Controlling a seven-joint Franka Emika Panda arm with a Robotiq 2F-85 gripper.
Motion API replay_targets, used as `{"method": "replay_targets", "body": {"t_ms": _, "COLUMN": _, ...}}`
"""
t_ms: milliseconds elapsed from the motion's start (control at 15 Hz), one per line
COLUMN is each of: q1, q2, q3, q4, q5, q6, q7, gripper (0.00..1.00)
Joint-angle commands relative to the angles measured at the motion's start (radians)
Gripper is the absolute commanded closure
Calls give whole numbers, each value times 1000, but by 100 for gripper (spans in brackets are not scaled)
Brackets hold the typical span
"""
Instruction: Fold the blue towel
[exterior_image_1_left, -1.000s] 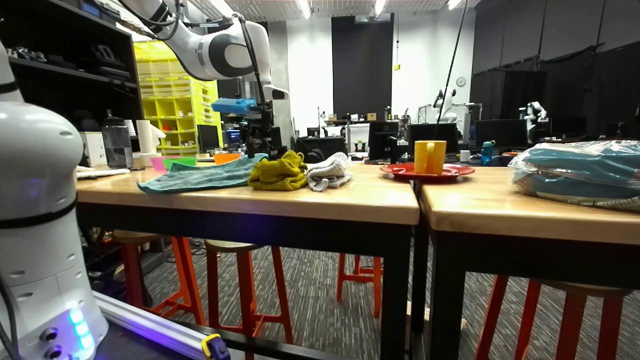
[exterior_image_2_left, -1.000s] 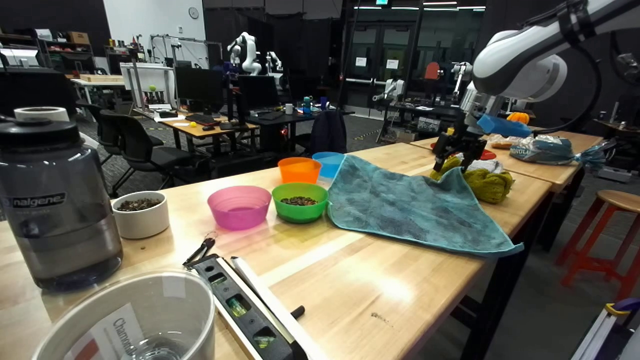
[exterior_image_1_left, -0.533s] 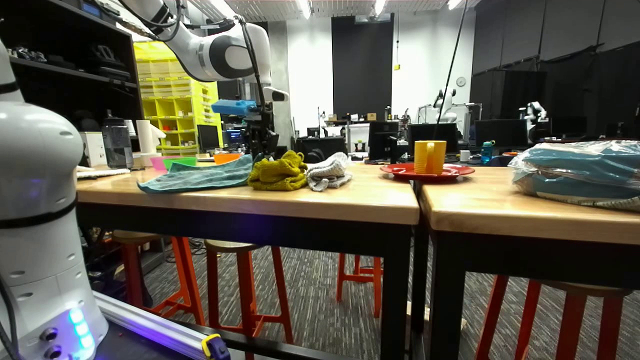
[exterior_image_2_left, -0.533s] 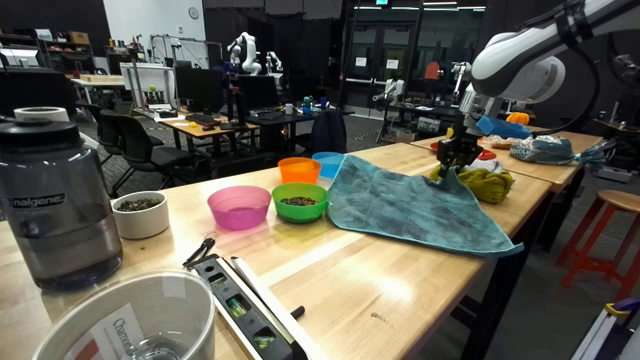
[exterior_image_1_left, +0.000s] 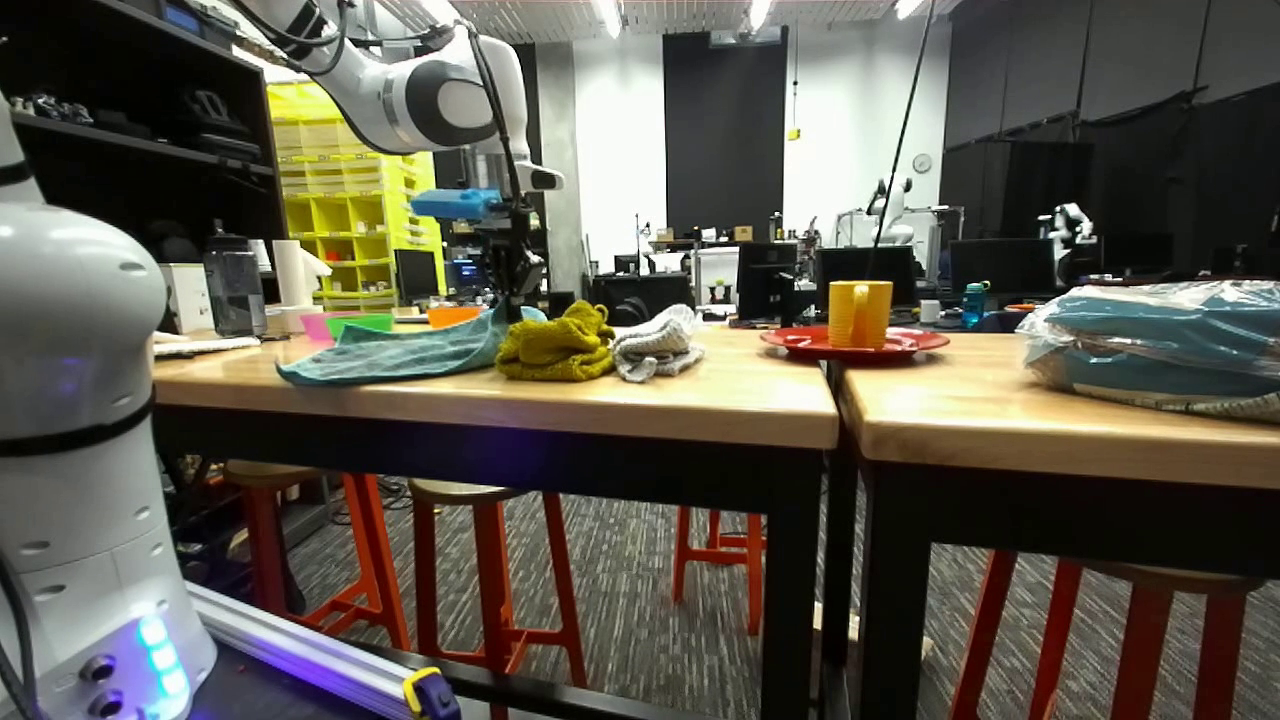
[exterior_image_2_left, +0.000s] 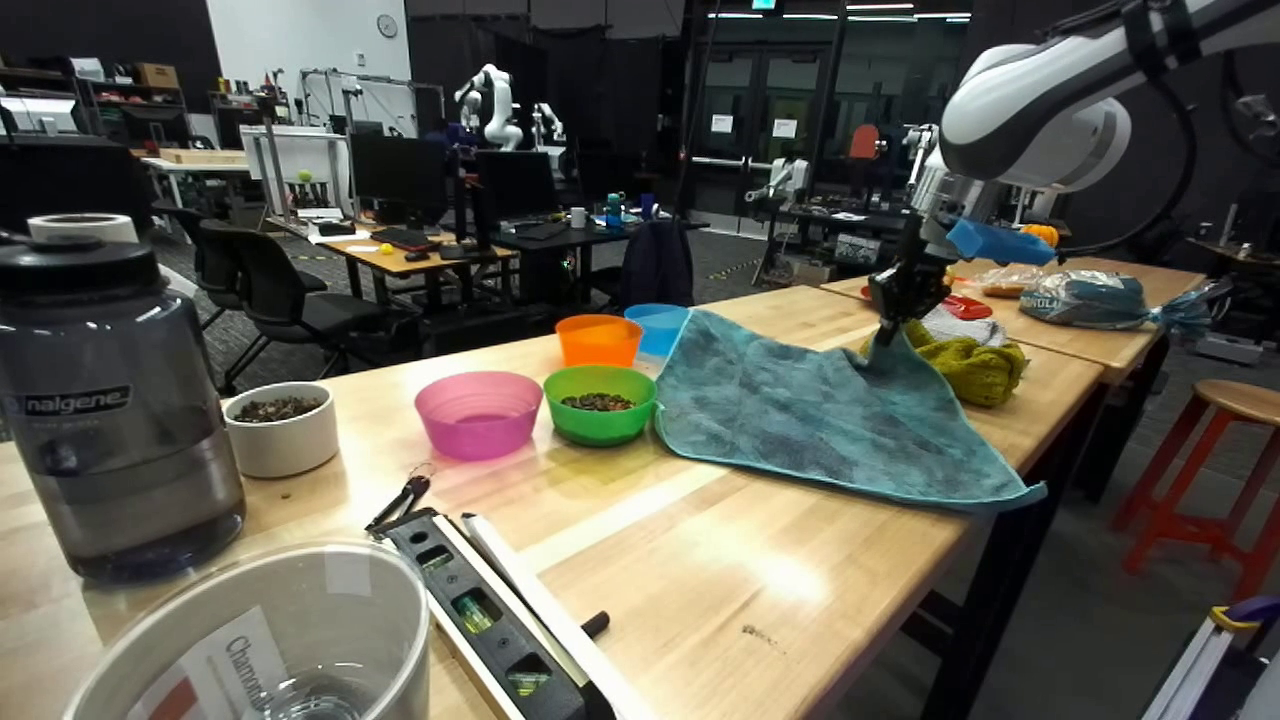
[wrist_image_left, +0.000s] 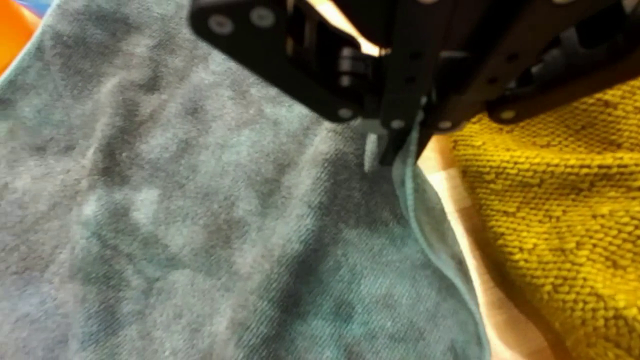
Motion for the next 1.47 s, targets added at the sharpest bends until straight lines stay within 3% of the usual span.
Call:
{"method": "replay_targets", "body": {"t_ms": 0, "q1": 21, "q2": -49, "q3": 52, "q4": 2, "q5": -25, "q6": -34, "q7": 50, "gripper": 99}}
{"method": "replay_targets", "body": {"t_ms": 733, "q1": 133, "q2": 2, "q3": 228, "q4": 82, "q5": -31, "q6": 24, "q7": 194, "gripper": 99}}
{"method": "replay_targets", "body": {"t_ms": 1400, "q1": 234, "q2": 191, "q3": 369, "q4": 210, "q5": -89, "q6": 93, "q7": 327, "gripper": 99}}
